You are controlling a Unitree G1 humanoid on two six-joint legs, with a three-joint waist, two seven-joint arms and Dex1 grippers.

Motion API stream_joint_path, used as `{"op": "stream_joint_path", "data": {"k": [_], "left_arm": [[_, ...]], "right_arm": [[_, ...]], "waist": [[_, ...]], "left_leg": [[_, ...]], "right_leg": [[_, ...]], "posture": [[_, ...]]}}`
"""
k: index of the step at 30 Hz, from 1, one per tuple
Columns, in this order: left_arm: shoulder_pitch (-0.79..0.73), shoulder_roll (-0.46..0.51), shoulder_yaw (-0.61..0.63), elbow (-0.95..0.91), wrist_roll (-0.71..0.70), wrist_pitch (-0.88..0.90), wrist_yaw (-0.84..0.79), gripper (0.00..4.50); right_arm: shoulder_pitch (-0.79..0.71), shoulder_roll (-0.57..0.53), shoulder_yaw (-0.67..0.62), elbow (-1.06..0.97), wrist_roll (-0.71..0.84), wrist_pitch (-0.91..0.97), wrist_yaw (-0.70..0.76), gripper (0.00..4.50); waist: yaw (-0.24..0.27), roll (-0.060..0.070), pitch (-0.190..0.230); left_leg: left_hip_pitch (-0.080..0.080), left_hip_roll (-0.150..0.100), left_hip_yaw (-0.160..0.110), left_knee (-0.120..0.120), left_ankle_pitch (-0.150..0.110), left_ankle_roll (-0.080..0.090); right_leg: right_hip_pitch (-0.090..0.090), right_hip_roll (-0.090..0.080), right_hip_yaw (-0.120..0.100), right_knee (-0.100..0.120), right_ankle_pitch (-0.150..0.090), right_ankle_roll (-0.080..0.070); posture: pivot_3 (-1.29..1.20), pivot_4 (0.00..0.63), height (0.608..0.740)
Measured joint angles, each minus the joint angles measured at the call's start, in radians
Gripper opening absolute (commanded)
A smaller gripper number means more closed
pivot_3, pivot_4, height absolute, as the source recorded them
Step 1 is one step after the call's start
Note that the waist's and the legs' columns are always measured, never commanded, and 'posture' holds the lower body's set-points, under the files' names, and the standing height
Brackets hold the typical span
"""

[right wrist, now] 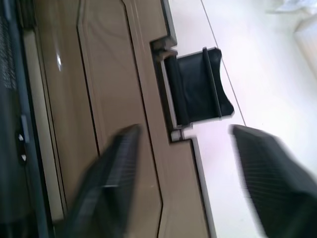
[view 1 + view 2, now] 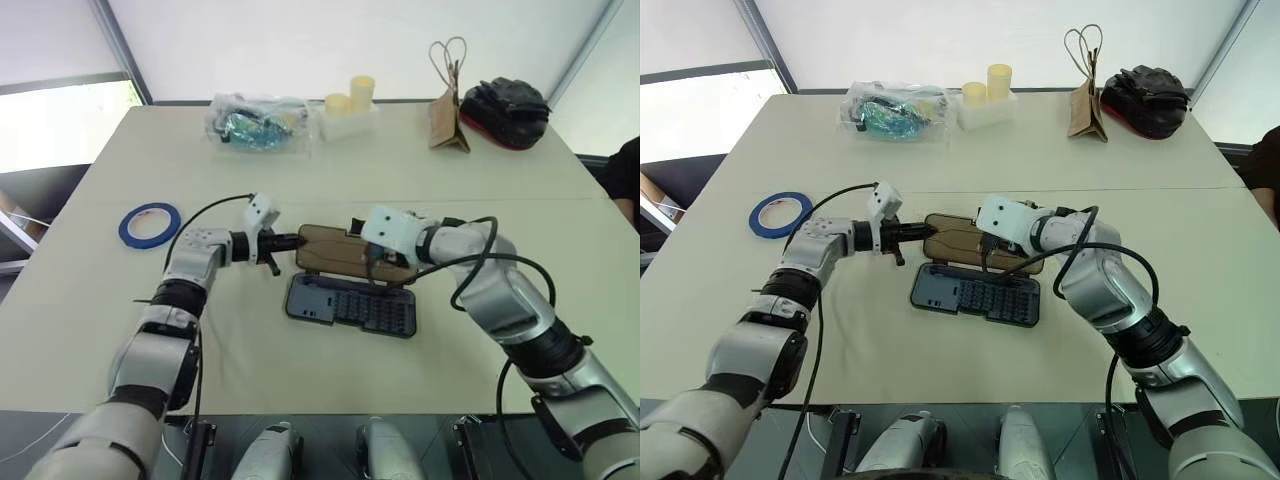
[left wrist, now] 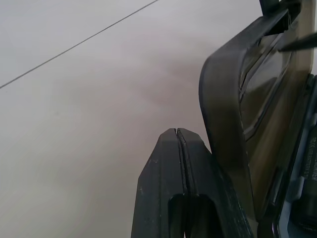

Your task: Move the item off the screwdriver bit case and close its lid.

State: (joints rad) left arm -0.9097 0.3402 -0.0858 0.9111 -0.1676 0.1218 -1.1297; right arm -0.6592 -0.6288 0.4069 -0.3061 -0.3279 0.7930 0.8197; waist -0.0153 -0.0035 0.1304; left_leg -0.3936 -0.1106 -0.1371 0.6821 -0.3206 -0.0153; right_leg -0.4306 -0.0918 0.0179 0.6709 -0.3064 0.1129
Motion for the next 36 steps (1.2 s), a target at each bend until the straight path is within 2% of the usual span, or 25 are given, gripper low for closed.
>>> {"op": "stream_joint_path", "data": {"k": [4,6,7,9,11,13,16,19,21,24,27,30,36], "left_arm": [[-0.032,-0.015,0.004,0.066,0.004,-0.024,-0.013,0.0],[-0.037,-0.019,0.008,0.075,0.0,-0.018,-0.058,0.0],[-0.037,-0.016,0.014,0.077,-0.003,-0.013,-0.08,0.0],[-0.037,-0.002,0.02,0.076,-0.012,0.016,-0.158,0.0],[-0.037,0.0,0.017,0.063,-0.016,0.048,-0.223,0.0],[-0.037,0.01,-0.003,0.017,-0.02,0.096,-0.32,0.0],[-0.025,0.04,-0.047,-0.081,-0.045,0.168,-0.41,0.0],[0.044,0.165,-0.217,-0.309,-0.143,0.245,-0.465,0.0],[0.066,0.236,-0.316,-0.395,-0.181,0.24,-0.476,0.0],[0.021,0.223,-0.334,-0.338,-0.17,0.181,-0.47,0.0],[-0.139,0.147,-0.218,-0.159,-0.17,0.154,-0.375,0.0],[-0.261,0.095,-0.112,-0.063,-0.169,0.095,-0.291,0.0],[-0.268,-0.023,-0.109,0.107,-0.052,-0.045,-0.211,0.0]], "right_arm": [[-0.019,-0.029,-0.011,-0.074,0.019,0.076,0.043,4.47],[-0.054,-0.097,-0.087,-0.171,0.146,0.216,0.174,4.47],[-0.08,-0.128,-0.148,-0.209,0.217,0.284,0.234,4.47],[-0.229,-0.166,-0.393,-0.28,0.433,0.487,0.396,4.47],[-0.356,-0.172,-0.585,-0.32,0.557,0.626,0.46,4.47],[-0.389,-0.186,-0.727,-0.352,0.66,0.731,0.483,4.47],[-0.271,-0.21,-0.744,-0.371,0.719,0.766,0.446,4.47],[-0.087,-0.229,-0.724,-0.391,0.727,0.732,0.357,4.47],[0.021,-0.238,-0.675,-0.411,0.727,0.698,0.3,4.47],[0.142,-0.266,-0.571,-0.484,0.73,0.621,0.237,4.47],[0.21,-0.251,-0.468,-0.533,0.739,0.57,0.167,4.47],[0.21,-0.177,-0.384,-0.532,0.744,0.553,0.081,3.68],[0.211,-0.05,-0.261,-0.527,0.79,0.559,-0.023,0.52]], "waist": [[-0.002,0.0,0.0],[0.001,0.0,0.0],[0.001,0.0,0.0],[-0.002,0.001,0.001],[-0.001,0.0,0.0],[0.004,-0.003,-0.001],[0.003,-0.004,-0.002],[-0.001,-0.003,-0.001],[-0.004,-0.002,0.0],[0.006,-0.002,0.0],[0.011,-0.007,0.003],[0.002,-0.007,0.003],[-0.001,-0.007,0.003]], "left_leg": [[-0.001,-0.001,0.0,0.001,0.0,0.0],[-0.005,-0.002,0.0,0.002,0.0,0.0],[-0.007,-0.002,-0.001,0.002,0.0,0.0],[-0.013,-0.002,-0.002,0.002,0.0,0.001],[-0.013,-0.002,-0.004,0.002,0.0,0.001],[-0.013,-0.002,-0.006,0.002,-0.001,0.001],[-0.013,-0.004,-0.003,0.005,-0.001,0.002],[-0.013,-0.003,-0.003,0.003,-0.001,0.002],[-0.013,-0.003,-0.003,0.003,-0.001,0.001],[-0.014,-0.003,-0.003,0.007,-0.001,0.001],[-0.018,-0.004,-0.004,0.015,-0.001,0.002],[-0.016,-0.005,-0.003,0.016,-0.002,0.003],[-0.016,-0.005,-0.003,0.016,-0.002,0.003]], "right_leg": [[-0.002,-0.001,0.0,0.002,0.0,0.0],[-0.004,-0.002,-0.001,0.002,0.0,0.0],[-0.006,-0.002,-0.002,0.002,0.0,0.0],[-0.011,-0.002,-0.002,0.005,0.0,0.0],[-0.011,-0.002,-0.004,0.011,0.0,0.0],[-0.011,-0.003,-0.004,0.011,0.0,0.0],[-0.011,-0.005,-0.003,0.013,0.0,0.0],[-0.012,-0.005,-0.002,0.014,0.0,0.0],[-0.013,-0.005,-0.001,0.014,0.0,0.0],[-0.012,-0.004,-0.003,0.013,0.0,0.0],[-0.012,-0.004,-0.004,0.013,0.0,0.0],[-0.011,-0.005,-0.004,0.014,0.0,0.0],[-0.012,-0.005,-0.004,0.015,0.0,0.0]], "posture": [[0.0,0.15,0.74],[0.0,0.15,0.74],[0.0,0.15,0.74],[0.0,0.15,0.74],[0.0,0.15,0.74],[0.0,0.15,0.74],[0.0,0.15,0.74],[0.0,0.15,0.74],[0.0,0.15,0.74],[0.0,0.15,0.74],[0.0,0.15,0.74],[0.0,0.15,0.74],[0.0,0.15,0.74]]}}
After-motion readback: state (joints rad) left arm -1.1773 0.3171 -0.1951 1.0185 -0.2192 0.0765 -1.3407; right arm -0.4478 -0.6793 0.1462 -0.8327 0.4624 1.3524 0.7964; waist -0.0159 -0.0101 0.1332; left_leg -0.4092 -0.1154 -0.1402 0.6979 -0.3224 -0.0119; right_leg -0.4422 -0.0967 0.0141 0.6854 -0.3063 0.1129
